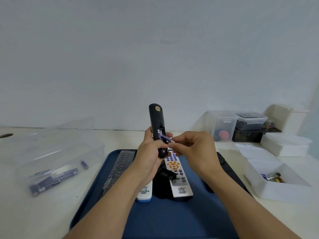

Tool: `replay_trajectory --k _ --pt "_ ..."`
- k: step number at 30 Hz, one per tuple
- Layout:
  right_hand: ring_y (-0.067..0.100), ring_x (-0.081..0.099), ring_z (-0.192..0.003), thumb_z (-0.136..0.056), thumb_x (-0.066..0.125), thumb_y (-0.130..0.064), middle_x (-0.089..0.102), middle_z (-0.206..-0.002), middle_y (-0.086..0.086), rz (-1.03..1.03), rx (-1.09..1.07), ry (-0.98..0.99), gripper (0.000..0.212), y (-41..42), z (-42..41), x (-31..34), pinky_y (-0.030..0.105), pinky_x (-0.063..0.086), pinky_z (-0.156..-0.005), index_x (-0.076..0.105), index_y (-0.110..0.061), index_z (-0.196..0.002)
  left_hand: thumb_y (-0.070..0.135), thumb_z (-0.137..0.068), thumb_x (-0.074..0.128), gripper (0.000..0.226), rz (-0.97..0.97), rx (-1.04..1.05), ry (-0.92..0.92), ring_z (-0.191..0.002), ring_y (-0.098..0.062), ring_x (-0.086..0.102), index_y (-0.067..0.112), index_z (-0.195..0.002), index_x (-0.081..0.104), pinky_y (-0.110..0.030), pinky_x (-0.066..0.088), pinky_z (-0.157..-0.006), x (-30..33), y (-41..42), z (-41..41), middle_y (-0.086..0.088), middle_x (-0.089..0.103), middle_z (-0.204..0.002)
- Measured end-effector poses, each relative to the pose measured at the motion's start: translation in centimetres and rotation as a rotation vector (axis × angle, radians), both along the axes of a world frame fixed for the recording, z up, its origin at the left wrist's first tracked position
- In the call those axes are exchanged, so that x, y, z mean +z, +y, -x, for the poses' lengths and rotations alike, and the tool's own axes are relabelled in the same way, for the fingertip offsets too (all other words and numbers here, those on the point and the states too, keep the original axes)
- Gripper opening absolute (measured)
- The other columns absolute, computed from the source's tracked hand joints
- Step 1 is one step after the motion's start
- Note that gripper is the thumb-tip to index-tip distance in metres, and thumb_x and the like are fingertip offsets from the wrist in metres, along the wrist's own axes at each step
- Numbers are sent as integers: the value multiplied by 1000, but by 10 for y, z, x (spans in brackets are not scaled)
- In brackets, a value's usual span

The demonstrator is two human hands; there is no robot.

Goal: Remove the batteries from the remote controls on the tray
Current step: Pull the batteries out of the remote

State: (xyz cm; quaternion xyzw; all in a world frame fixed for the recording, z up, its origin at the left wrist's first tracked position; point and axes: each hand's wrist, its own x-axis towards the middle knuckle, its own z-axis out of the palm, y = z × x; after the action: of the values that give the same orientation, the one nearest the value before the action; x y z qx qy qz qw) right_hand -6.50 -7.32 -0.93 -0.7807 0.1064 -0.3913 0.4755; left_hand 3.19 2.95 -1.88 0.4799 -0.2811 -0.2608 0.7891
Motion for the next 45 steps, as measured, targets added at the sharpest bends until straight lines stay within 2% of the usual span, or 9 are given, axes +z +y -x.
replay_trajectory --k 3,7,14,20,27,31,35,42,45 --pt "17 69 -63 -78 82 -2 74 -68 0 180 -23 -8 13 2 -1 -4 32 58 -65 82 -13 -83 -5 -96 40 41 -12 26 -1 -80 -17 61 13 -130 53 -27 52 -64 1 2 4 -6 69 -102" --pt "4 70 -73 -76 83 1 72 -74 -12 303 23 -36 20 4 -2 -6 15 54 -70 81 -11 -92 8 -105 43 27 -84 40 -42 -89 -19 60 19 -125 57 -33 49 -76 -3 3 7 -7 70 -108" --pt "13 69 -68 -74 83 0 74 -74 1 56 94 -38 20 -2 2 0 22 55 -68 81 -18 -80 9 -105 45 23 -69 -16 8 -78 -16 68 12 -116 65 -28 51 -65 -3 1 11 -10 72 -95" --pt "31 68 -64 -69 86 5 52 -59 6 -247 49 -34 28 -9 2 -2 42 61 -69 67 -4 -87 8 -105 45 27 -129 -53 -63 -86 -25 61 13 -125 62 -30 49 -66 -5 0 16 -27 68 -118" --pt "6 55 -58 -89 71 -5 68 -69 -7 -363 82 7 2 -12 5 2 14 44 -54 72 -4 -90 0 -104 44 25 -67 -83 -38 -77 -17 69 5 -124 58 -28 57 -67 4 15 -1 -13 74 -111" --pt "0 59 -61 -82 78 -22 75 -77 -4 76 55 299 5 -7 7 1 16 47 -62 75 -18 -81 1 -106 41 27 -90 41 -57 -73 -15 68 3 -129 55 -24 56 -63 4 25 -13 -13 75 -112" --pt "-5 53 -62 -71 85 -33 72 -87 -8 439 81 538 24 7 8 -1 8 38 -55 75 -23 -90 1 -106 41 27 -150 103 -127 -67 -12 66 4 -129 54 -23 55 -60 -2 22 -9 -10 75 -112" --pt "1 55 -64 -75 79 -26 69 -82 -7 520 57 558 21 12 7 -3 10 36 -55 74 -21 -94 1 -106 42 27 -156 93 -114 -71 -13 66 6 -130 54 -24 56 -64 -3 20 -8 -8 75 -112" --pt "9 60 -65 -77 74 -25 71 -77 -3 429 -9 461 18 10 6 -2 22 47 -61 75 -19 -93 1 -105 43 30 -159 86 -108 -74 -15 64 9 -132 54 -27 56 -67 -4 19 -7 -7 75 -113"
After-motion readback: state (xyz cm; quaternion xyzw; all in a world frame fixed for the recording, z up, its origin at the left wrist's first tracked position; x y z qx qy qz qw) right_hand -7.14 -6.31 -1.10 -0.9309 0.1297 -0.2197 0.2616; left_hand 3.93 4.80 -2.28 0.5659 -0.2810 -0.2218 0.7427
